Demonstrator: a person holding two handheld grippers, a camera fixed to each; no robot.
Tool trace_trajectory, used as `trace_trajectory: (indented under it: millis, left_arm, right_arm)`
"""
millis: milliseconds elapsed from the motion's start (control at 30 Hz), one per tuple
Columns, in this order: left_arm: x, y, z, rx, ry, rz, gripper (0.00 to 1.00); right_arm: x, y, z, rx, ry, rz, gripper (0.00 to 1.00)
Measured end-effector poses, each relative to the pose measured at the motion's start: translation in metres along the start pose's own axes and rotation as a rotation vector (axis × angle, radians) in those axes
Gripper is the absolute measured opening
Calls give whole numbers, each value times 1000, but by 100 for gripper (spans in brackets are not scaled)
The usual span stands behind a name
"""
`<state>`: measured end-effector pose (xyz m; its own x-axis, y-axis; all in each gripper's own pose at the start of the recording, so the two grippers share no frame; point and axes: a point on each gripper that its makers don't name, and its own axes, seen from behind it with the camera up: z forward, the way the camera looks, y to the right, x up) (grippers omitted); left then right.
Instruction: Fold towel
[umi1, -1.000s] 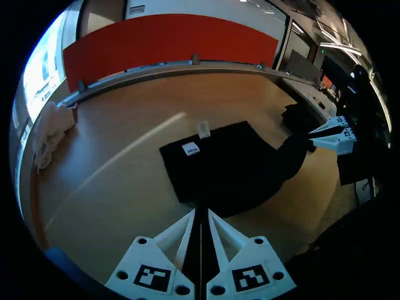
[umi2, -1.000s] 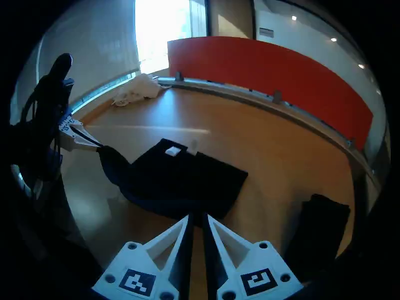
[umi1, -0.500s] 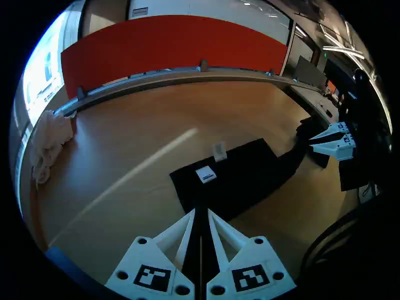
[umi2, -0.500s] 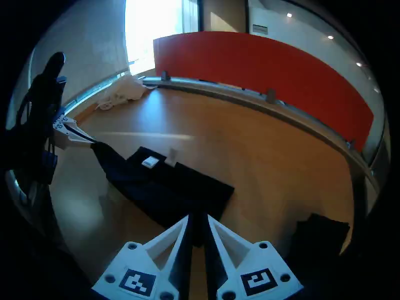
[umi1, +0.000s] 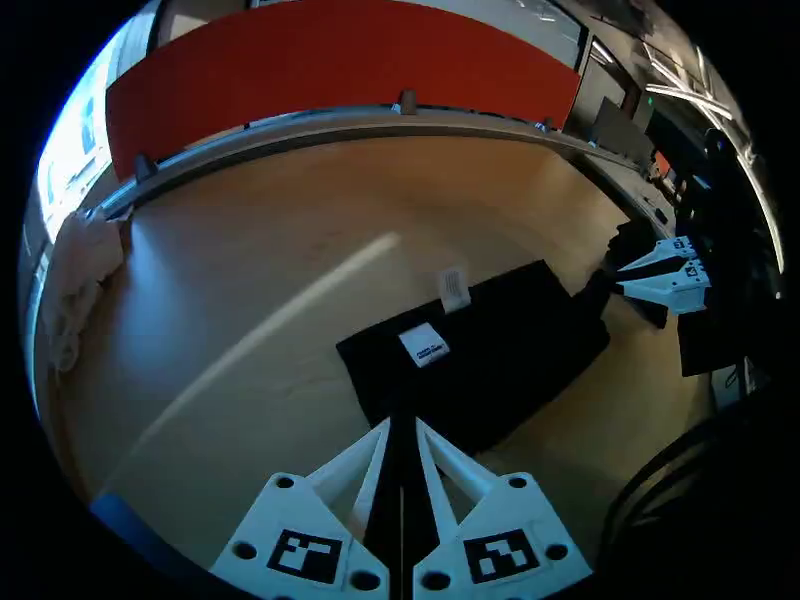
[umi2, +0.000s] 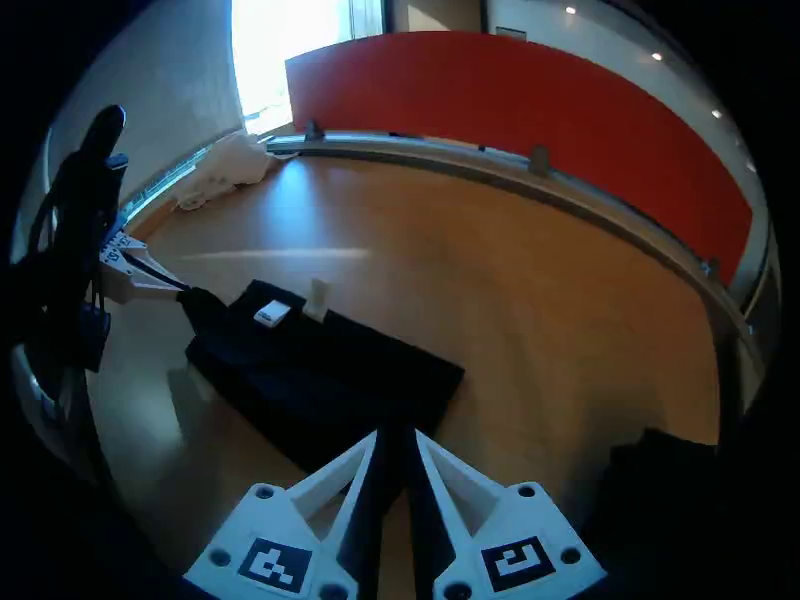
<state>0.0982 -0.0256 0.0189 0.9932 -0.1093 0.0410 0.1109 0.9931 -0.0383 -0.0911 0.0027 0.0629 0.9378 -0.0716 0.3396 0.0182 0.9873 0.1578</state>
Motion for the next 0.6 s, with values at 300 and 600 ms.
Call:
trace_trajectory:
  millis: [300, 600]
  left_arm:
    - [3, -12, 27, 3, -11, -24, 1]
    - [8, -28, 43, 52, -12, -39, 6]
  right_arm:
    - [-2, 11, 24, -11, -22, 28, 13]
    - [0, 20, 38, -39, -27, 56, 20]
